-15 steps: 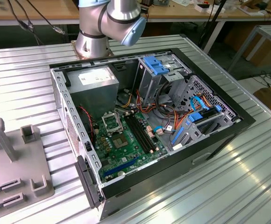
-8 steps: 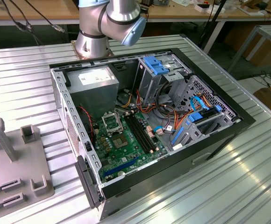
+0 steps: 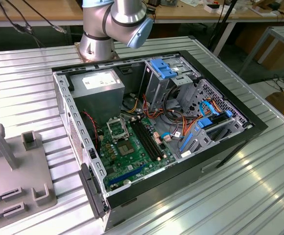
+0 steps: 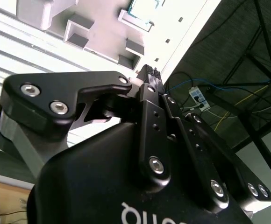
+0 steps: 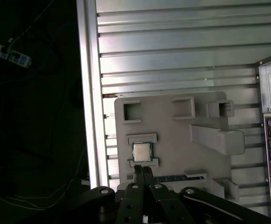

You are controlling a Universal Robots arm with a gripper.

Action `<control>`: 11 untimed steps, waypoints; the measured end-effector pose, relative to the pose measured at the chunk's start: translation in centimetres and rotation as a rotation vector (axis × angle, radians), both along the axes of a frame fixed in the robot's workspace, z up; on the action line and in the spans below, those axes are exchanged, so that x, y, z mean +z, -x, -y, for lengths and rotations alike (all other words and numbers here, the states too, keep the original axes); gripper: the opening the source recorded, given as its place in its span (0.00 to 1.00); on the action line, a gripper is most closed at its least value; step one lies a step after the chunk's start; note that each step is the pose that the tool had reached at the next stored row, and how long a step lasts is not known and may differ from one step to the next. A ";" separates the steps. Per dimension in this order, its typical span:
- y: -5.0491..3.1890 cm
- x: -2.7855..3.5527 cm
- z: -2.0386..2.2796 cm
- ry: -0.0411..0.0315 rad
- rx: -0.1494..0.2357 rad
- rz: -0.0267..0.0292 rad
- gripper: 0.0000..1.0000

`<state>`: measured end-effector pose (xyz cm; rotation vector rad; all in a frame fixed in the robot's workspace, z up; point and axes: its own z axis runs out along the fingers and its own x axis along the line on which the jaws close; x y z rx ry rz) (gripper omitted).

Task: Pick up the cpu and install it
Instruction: 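Pick up the cpu and move it towards the insertion slot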

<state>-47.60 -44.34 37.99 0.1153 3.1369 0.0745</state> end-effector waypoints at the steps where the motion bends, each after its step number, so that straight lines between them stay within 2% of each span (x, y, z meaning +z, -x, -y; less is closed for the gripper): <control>1: 0.00 0.00 0.00 0.0000 0.000 0.0000 0.11; 11: 0.00 0.00 0.00 -0.0003 0.000 0.0001 0.11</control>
